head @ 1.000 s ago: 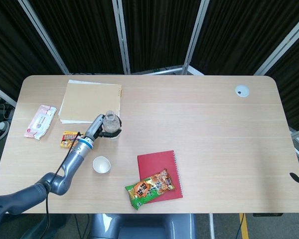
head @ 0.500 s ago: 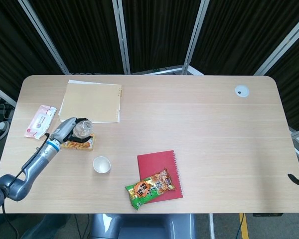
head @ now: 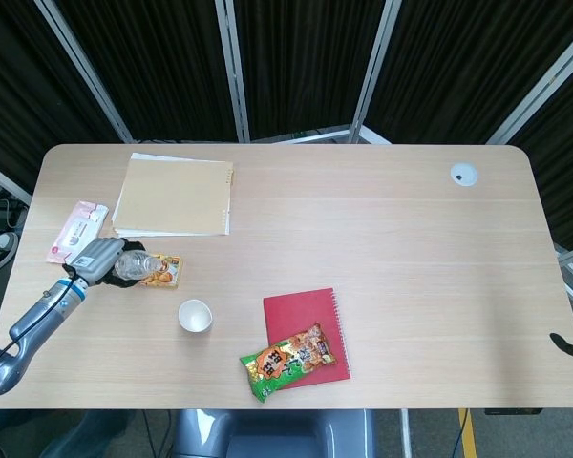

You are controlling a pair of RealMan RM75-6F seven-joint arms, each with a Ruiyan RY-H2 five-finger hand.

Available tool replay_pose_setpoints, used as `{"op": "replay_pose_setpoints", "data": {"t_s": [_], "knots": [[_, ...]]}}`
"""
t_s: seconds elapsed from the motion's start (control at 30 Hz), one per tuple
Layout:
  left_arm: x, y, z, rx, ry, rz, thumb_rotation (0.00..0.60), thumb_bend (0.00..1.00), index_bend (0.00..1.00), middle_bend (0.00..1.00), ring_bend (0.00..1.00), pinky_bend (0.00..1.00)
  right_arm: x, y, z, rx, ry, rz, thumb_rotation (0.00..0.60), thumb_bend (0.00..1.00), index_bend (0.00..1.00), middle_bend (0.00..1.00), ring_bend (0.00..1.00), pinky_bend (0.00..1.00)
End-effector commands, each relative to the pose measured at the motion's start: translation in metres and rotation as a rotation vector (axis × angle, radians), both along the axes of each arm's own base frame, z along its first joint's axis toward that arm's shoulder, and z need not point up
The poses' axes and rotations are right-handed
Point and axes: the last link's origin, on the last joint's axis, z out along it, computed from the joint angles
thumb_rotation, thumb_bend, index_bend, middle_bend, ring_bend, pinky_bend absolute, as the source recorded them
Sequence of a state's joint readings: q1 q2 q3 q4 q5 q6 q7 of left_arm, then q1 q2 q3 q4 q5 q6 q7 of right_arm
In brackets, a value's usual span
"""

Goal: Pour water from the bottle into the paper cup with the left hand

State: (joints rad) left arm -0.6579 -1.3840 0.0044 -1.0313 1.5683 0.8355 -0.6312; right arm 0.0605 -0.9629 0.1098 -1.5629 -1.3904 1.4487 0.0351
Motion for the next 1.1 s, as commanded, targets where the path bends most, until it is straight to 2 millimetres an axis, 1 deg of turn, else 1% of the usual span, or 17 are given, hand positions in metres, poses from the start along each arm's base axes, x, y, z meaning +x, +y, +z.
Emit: {"op": "replay_pose_setpoints", "data": {"t_s": [0.03, 0.27, 0.33, 0.57, 0.8, 1.1], "knots": [[0.001, 0.000, -0.001, 0.009, 0.072, -0.068, 0.600, 0.65, 0.60, 0.50, 0.36, 0.36, 0.000, 0.000, 0.001, -0.003, 0.001, -0.002, 0.600, 0.00, 0.00, 0.00, 0.00, 0.00], [0.006, 0.003, -0.004, 0.028, 0.219, -0.199, 0.600, 0.65, 0.60, 0.50, 0.36, 0.36, -0.004, 0.001, 0.002, -0.011, 0.004, -0.019, 0.600, 0.00, 0.00, 0.00, 0.00, 0.00], [0.009, 0.004, -0.008, 0.035, 0.256, -0.233, 0.600, 0.65, 0.60, 0.50, 0.35, 0.36, -0.005, 0.001, 0.003, -0.013, 0.008, -0.024, 0.600, 0.00, 0.00, 0.00, 0.00, 0.00], [0.022, 0.004, -0.023, 0.042, 0.315, -0.327, 0.600, 0.65, 0.60, 0.50, 0.36, 0.36, -0.006, 0.002, 0.004, -0.019, 0.009, -0.027, 0.600, 0.00, 0.00, 0.00, 0.00, 0.00], [0.029, 0.003, -0.033, 0.055, 0.375, -0.425, 0.600, 0.65, 0.60, 0.50, 0.36, 0.36, -0.008, 0.002, 0.004, -0.019, 0.010, -0.036, 0.600, 0.00, 0.00, 0.00, 0.00, 0.00], [0.027, 0.002, -0.035, 0.082, 0.423, -0.512, 0.600, 0.65, 0.61, 0.50, 0.36, 0.36, -0.009, 0.002, 0.003, -0.016, 0.007, -0.039, 0.600, 0.00, 0.00, 0.00, 0.00, 0.00]]}}
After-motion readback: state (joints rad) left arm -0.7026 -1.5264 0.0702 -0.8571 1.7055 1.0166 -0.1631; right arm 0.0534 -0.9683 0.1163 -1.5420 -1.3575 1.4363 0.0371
